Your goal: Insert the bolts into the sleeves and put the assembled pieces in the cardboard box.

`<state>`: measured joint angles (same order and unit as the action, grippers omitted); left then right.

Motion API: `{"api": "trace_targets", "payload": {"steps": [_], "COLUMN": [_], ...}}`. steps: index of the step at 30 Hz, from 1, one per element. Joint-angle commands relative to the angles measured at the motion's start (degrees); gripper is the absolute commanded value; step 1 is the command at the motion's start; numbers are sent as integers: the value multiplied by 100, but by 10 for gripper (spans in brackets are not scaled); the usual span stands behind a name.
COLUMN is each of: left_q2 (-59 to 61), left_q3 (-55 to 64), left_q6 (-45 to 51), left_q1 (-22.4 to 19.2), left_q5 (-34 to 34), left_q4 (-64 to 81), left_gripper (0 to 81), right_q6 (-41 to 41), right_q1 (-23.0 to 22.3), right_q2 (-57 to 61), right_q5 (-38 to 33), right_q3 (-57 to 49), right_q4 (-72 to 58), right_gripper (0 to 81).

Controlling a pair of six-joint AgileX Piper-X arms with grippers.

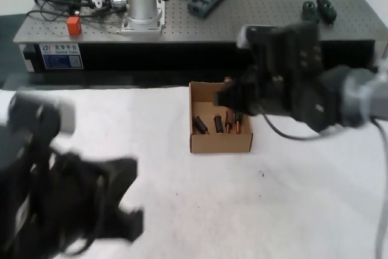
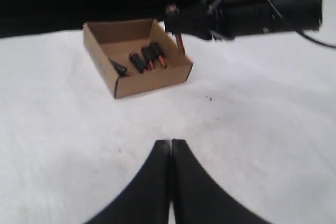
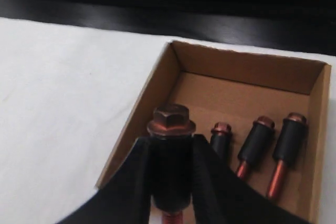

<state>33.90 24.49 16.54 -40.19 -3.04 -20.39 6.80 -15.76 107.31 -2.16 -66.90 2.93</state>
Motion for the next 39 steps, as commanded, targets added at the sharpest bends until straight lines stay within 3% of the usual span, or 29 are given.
{"api": "trace_targets", "payload": {"steps": [1, 9, 11, 13, 16, 18, 23, 28, 30, 39], "left_q2": [-319, -1503, -1723, -1894, -2155, -2335, -2742, -2854, -2854, -2854], "left_q3": [-161, -591, -620, -663, -852, -975, -1067, -1067, -1067, -1239], "left_q6": [24, 416, 581, 634, 846, 1105, 1286, 1342, 1346, 1722], "left_q1": [6, 6, 6, 6, 6, 6, 6, 6, 6, 6], "left_q5": [-172, -850, -945, -984, -983, -1011, -1361, -1274, -1259, -1213], "left_q4": [-332, -1440, -1630, -1779, -2013, -1987, -2030, -2112, -2131, -2163], "left_gripper": [6, 6, 6, 6, 6, 6, 6, 6, 6, 6], "right_q6": [-39, -22, -5, -5, 192, 379, 199, 107, 117, 560], "right_q1": [27, 57, 67, 87, 111, 145, 158, 49, 25, -24], "right_q2": [100, 950, 952, 952, 952, 865, 73, -1896, -2772, -6833], "right_q5": [77, 611, 610, 521, 359, 373, 372, 372, 372, 372], "right_q3": [-189, -1059, -1057, -1057, -1057, -1057, -509, 1536, 2406, 5526], "right_q4": [66, 786, 784, 784, 845, 1064, 1462, 768, 439, 427], "right_gripper": [42, 40, 1, 106, 344, 413, 201, 2, 41, 41]}}
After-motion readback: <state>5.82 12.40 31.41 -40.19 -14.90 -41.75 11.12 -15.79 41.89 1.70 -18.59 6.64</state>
